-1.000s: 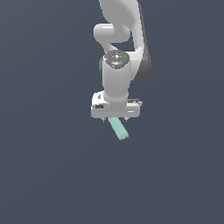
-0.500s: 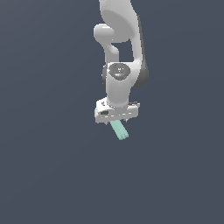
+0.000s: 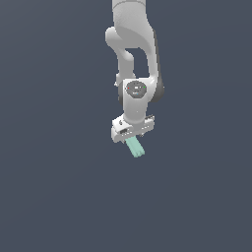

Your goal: Pick up the object and move it to a goal position.

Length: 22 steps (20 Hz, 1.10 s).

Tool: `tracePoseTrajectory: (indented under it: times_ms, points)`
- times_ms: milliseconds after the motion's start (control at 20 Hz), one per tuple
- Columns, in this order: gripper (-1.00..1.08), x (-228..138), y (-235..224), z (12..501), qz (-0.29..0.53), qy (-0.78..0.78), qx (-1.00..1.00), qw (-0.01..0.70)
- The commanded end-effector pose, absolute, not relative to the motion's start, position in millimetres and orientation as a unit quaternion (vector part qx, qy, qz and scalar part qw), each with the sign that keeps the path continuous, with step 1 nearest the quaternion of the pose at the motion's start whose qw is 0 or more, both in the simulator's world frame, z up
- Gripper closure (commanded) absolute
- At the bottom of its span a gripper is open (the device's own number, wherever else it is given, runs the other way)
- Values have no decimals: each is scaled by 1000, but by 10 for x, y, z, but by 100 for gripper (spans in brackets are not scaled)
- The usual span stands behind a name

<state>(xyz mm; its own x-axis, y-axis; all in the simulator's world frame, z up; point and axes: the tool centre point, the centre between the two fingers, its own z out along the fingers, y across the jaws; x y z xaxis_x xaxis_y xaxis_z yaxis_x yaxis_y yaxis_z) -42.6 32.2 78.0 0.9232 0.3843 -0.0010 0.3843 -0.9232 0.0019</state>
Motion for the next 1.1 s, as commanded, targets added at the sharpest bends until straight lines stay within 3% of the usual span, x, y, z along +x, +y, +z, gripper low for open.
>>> tracePoseTrajectory:
  times_ms: [0,500,1050]
  points:
    - [-92,-468,339,717,0,211,977,1]
    - [-92,-498,350,624,0,219,976,0]
    - [-92,-508,352,193,0,222,975,0]
